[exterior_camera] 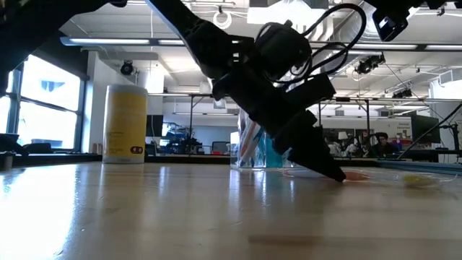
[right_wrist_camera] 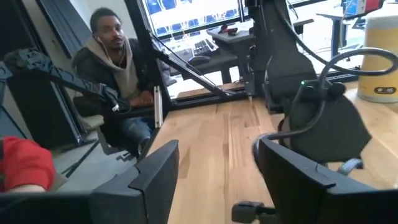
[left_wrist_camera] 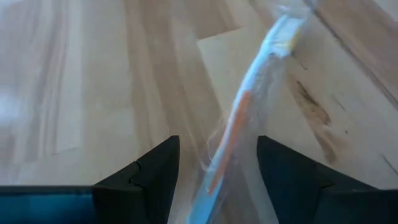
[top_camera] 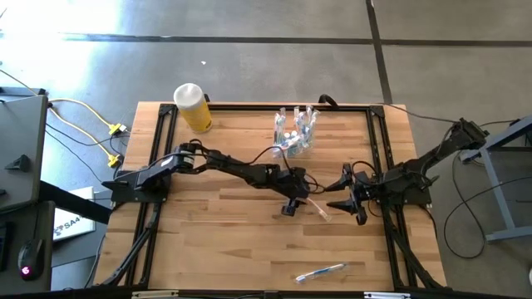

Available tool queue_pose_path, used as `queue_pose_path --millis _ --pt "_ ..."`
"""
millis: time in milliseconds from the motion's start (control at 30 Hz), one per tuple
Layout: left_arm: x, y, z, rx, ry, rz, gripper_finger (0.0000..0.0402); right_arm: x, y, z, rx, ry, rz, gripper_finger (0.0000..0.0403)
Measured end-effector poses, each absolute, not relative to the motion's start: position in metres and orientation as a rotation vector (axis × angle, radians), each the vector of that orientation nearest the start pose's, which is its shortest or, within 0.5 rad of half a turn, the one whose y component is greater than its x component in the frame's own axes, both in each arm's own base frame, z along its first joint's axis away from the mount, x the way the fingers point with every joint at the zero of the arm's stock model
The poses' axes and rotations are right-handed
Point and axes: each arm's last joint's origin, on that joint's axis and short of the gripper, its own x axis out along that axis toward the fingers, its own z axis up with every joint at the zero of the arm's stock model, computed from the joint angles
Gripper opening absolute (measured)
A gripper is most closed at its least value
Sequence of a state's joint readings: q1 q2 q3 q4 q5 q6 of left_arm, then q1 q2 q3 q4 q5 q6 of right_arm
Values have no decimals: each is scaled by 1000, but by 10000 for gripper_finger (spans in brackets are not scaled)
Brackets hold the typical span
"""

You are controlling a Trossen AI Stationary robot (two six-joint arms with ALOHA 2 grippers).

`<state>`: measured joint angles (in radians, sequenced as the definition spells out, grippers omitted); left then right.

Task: Pick & Place toothbrushing station
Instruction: Put the orange toothbrush into the transparent organizer

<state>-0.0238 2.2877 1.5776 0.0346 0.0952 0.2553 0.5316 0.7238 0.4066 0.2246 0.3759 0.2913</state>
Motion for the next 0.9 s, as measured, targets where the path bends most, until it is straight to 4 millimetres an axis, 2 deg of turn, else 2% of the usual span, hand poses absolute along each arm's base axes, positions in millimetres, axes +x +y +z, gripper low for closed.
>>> queue_pose_path --millis 133,200,267,433,467,667,900 --pt "492 -12 121 185 699 -177 201 154 78 246 240 125 141 213" --pt "491 -12 118 164 732 -168 184 156 80 245 237 132 140 213" --pt "488 -13 115 150 770 -159 153 158 81 243 231 144 142 213" --pt "484 -13 111 120 834 -156 32 162 84 237 226 177 141 213" --pt "484 -13 110 114 836 -161 20 163 84 236 234 182 139 213" --pt "481 -24 108 69 864 -167 14 163 90 232 254 208 165 213" --pt "468 -43 132 76 924 -160 12 154 107 236 256 185 273 213"
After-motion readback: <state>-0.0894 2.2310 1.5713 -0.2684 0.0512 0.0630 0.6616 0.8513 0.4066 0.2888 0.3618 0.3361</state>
